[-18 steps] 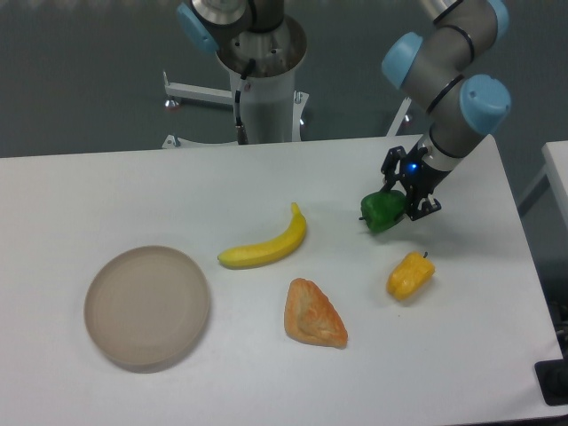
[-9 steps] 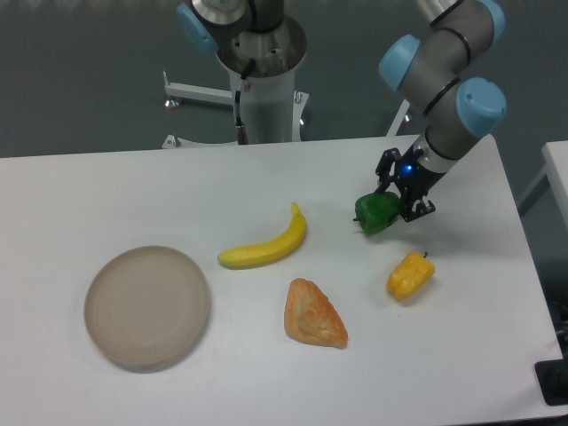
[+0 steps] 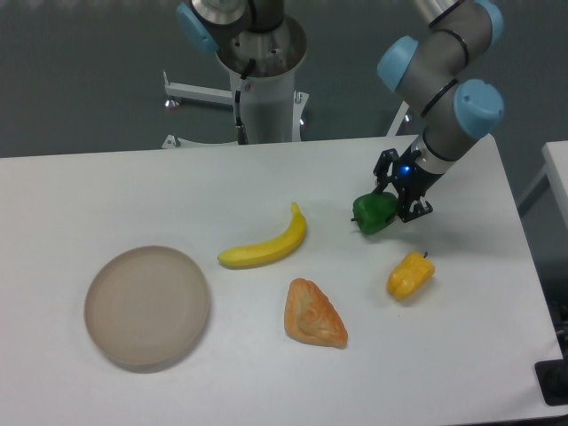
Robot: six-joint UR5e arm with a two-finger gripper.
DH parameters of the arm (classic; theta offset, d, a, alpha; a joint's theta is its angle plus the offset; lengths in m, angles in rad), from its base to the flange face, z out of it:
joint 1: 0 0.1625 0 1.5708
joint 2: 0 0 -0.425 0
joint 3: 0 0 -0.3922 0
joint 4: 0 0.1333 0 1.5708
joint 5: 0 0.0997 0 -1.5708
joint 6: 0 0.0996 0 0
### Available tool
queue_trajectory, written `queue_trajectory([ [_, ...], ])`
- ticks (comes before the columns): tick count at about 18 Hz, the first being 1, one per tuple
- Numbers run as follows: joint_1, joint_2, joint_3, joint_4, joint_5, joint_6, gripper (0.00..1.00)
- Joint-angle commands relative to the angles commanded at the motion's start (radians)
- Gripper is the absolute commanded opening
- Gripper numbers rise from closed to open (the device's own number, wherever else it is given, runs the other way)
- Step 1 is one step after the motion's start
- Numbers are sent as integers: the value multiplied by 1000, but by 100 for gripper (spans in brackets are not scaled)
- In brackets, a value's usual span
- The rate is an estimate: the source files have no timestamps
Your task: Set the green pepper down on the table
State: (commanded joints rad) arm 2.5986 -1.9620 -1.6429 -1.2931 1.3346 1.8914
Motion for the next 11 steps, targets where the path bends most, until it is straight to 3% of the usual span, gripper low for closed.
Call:
queue_trajectory([
  [11, -2, -2, -8, 3, 2, 0, 46],
])
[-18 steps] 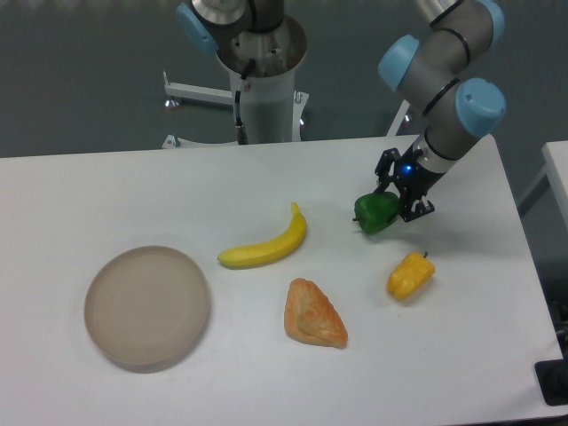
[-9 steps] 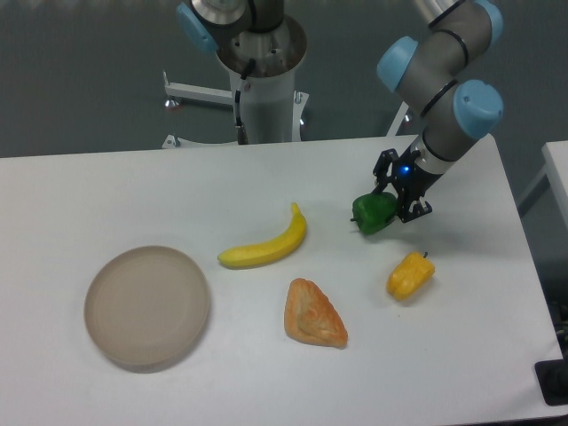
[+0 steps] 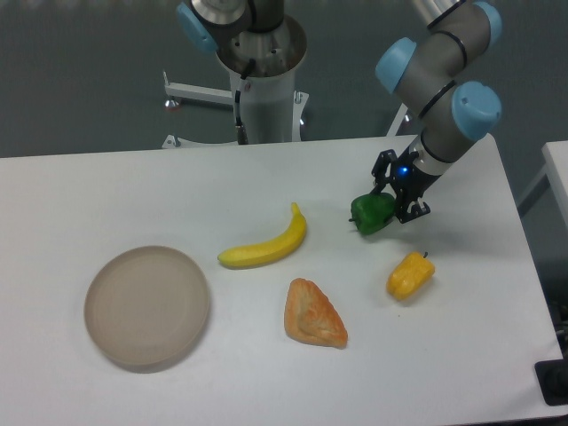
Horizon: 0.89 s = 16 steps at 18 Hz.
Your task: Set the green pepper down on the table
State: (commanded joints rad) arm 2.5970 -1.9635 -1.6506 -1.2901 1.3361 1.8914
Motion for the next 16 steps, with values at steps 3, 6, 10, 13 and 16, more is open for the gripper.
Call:
queue_trajectory([
  [3, -2, 0, 0, 11, 0, 0, 49],
  [6, -3, 0, -2, 11, 0, -2, 55],
  [10, -3, 0, 0, 12, 0, 0, 73],
  [13, -3, 0, 2, 12, 0, -2, 85],
  [16, -2, 0, 12, 11, 2, -2, 96],
])
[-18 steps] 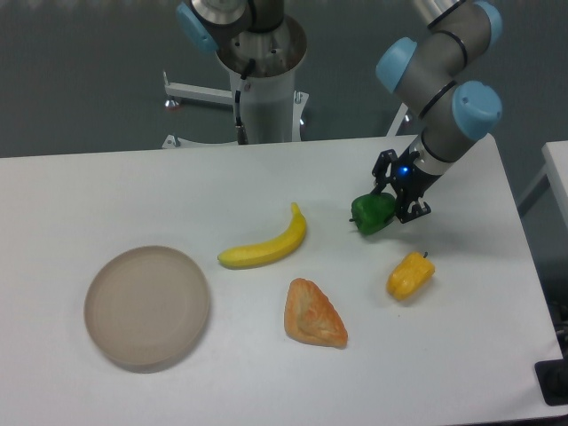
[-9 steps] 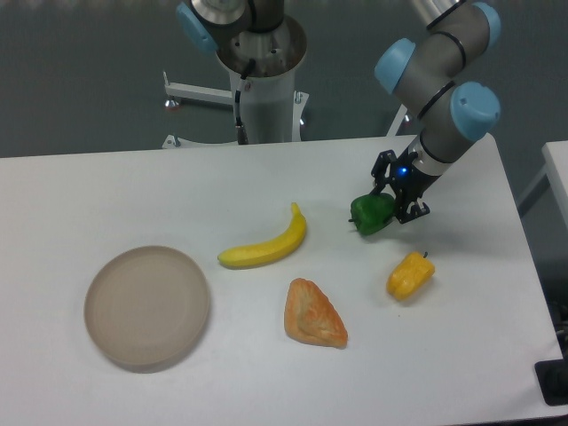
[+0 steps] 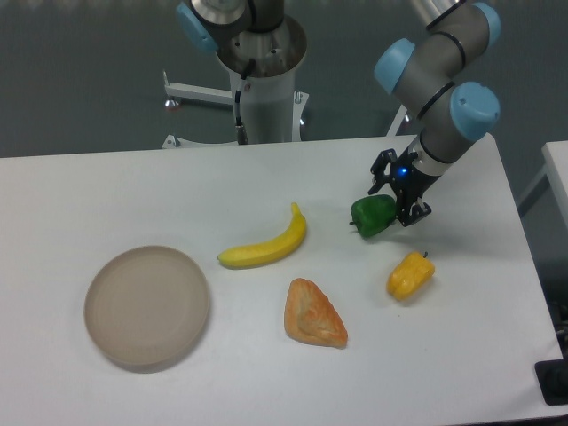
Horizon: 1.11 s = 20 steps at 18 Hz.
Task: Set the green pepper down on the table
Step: 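Open the gripper and raise it off the green pepper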
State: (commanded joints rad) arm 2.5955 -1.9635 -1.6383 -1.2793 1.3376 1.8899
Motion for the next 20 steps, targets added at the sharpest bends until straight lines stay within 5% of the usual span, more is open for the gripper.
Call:
queue_trajectory([
  [6, -12, 0, 92, -15, 37, -37, 100],
  [13, -165, 0, 244, -52, 175, -262, 100],
  [20, -222, -46, 388, -43, 183, -394, 100],
])
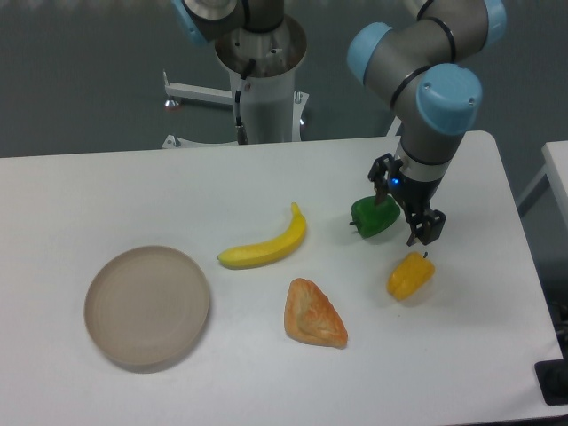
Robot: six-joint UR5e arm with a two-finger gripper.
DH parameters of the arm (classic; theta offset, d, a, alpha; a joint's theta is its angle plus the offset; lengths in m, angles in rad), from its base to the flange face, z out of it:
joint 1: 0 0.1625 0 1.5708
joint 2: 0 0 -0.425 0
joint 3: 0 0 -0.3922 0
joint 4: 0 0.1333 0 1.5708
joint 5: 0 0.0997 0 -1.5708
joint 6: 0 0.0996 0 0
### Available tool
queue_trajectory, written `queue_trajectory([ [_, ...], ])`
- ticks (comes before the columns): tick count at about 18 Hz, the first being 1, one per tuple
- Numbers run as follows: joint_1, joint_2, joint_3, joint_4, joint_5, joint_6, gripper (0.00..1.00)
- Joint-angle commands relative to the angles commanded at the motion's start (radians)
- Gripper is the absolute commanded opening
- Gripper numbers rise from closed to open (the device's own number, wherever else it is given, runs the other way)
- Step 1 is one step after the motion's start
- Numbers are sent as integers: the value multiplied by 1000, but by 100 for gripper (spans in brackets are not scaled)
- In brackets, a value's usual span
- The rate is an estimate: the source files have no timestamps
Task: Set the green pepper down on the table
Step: 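Open the gripper and raise it off the green pepper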
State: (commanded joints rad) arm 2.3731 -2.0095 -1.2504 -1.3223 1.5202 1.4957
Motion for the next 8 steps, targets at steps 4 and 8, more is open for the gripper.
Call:
queue_trajectory([
  [4, -12, -26, 54, 2, 3, -2, 100],
  [8, -14, -40, 61, 5, 26, -26, 100],
])
